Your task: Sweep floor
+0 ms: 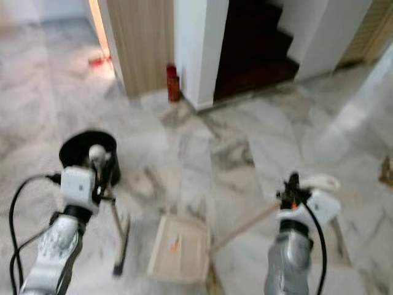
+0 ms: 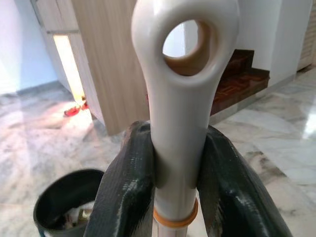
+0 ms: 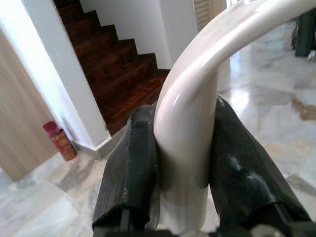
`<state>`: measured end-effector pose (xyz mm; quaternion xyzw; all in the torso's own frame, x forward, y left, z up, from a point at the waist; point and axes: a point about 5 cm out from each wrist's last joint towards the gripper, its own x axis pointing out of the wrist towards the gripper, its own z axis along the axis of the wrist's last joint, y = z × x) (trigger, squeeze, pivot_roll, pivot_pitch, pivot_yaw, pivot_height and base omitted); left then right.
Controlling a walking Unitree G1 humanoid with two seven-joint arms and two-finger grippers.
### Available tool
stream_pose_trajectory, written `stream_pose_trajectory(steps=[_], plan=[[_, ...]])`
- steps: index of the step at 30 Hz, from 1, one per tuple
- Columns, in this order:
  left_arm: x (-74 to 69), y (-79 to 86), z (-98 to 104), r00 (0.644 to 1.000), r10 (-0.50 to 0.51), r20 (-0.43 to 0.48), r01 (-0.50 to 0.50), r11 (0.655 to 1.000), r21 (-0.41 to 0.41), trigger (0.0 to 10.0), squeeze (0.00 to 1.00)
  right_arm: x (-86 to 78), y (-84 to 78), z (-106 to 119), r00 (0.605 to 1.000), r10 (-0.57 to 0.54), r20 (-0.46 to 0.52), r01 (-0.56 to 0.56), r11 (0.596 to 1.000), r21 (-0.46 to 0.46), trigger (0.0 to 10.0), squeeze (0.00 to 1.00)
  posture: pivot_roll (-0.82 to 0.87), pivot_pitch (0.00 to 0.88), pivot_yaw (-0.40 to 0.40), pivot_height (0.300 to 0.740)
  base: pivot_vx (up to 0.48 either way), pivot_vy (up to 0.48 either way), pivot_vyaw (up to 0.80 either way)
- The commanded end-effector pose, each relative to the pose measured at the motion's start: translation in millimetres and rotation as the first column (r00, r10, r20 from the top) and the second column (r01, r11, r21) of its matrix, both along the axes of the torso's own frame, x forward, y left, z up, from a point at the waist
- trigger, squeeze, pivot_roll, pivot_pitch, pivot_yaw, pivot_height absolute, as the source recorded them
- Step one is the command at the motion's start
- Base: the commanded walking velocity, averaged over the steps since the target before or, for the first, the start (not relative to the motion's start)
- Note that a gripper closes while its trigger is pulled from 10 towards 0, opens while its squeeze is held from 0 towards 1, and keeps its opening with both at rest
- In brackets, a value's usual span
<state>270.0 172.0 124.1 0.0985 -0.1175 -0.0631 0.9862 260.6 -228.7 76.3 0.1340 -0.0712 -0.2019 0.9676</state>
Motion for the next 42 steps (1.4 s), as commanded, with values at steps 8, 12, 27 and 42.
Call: stream_pose_trajectory(steps=[8,12,27,42], plan=[[0.2,2.9,9.4,0.999,0.005,0.047,-0.006,1.0,0.022,10.0,0.0,4.5,2.8,11.6,0.998,0.004,0.059,-0.004,1.0,0.005,10.0,0.0,0.15,0.079,-0.082,0.74,0.0,0.459,0.0],[0.1,3.0,9.4,0.999,0.005,0.047,-0.006,1.0,0.022,9.9,0.0,4.4,2.9,11.4,0.998,0.003,0.057,-0.003,1.0,0.004,10.0,0.0,0.15,0.079,-0.082,0.74,0.0,0.459,0.0],[0.5,2.6,9.2,0.999,0.003,0.047,-0.004,1.0,0.021,9.9,0.0,4.9,3.6,11.6,0.998,0.004,0.061,-0.005,1.0,0.014,10.0,0.0,0.15,0.077,-0.081,0.74,0.0,0.463,0.0],[-0.3,1.8,9.1,0.999,0.001,0.047,-0.002,1.0,0.02,9.8,0.0,4.2,4.7,10.7,0.999,0.007,0.053,-0.008,1.0,0.017,10.0,0.0,0.16,0.078,-0.083,0.74,0.0,0.463,0.0]])
